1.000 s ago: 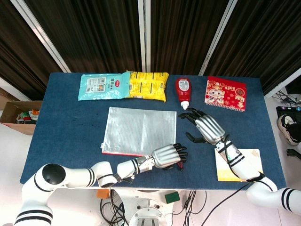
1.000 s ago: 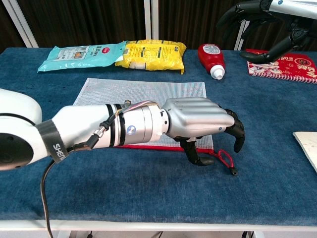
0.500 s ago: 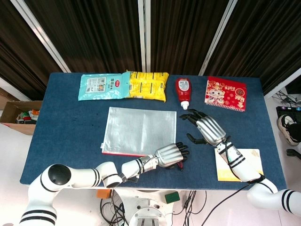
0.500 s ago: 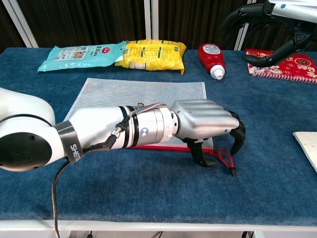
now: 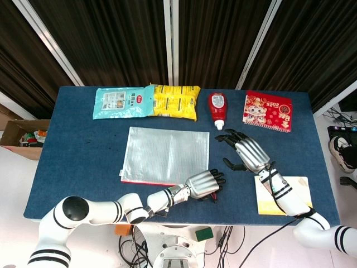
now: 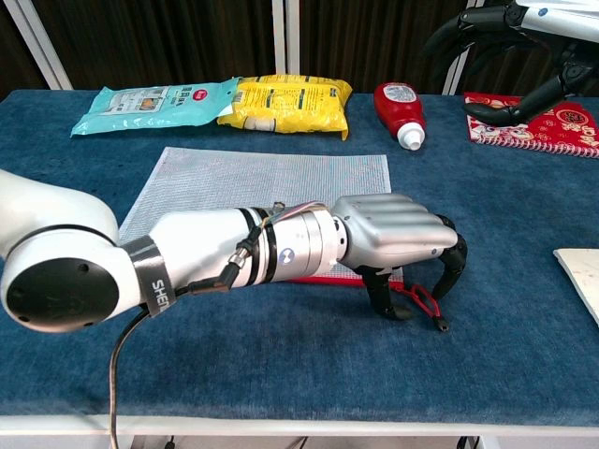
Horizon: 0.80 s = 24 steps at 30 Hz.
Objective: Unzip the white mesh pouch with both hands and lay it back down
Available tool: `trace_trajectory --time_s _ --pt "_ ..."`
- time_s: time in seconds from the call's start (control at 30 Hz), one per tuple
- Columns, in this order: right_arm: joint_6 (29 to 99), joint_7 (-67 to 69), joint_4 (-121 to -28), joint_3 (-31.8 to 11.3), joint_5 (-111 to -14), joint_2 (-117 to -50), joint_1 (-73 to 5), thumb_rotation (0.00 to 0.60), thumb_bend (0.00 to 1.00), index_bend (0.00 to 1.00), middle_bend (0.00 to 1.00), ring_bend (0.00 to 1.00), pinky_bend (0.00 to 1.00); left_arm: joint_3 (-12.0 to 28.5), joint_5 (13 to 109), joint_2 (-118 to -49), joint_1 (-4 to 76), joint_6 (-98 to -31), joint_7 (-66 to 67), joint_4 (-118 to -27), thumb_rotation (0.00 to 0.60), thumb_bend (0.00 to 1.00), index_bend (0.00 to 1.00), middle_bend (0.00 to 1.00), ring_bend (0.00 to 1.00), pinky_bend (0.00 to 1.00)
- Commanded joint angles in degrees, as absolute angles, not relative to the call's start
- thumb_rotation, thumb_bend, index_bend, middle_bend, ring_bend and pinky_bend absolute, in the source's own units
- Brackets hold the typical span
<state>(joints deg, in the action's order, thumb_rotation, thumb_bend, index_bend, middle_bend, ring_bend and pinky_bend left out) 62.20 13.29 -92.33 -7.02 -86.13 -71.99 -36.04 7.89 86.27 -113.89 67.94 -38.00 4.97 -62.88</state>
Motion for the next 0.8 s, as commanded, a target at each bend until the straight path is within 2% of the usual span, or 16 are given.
trace_trajectory --time_s 0.03,0.8 --pt "62.4 13.6 -92.1 -6.9 -86.3 -72.1 -35.9 0.6 0.38 0.24 0.32 0.11 0.26 7.9 86.0 -114.1 68.0 -37.8 5.2 -62.6 0.6 0.3 0.45 0.18 0.1 0.16" --pt "63.4 15.5 -90.9 -6.6 -87.1 -72.4 -35.2 0.6 0.38 0.24 0.32 0.1 0.24 6.9 84.6 -114.2 68.1 -37.0 6.4 -62.9 0.6 0.39 0.52 0.18 0.1 0.16"
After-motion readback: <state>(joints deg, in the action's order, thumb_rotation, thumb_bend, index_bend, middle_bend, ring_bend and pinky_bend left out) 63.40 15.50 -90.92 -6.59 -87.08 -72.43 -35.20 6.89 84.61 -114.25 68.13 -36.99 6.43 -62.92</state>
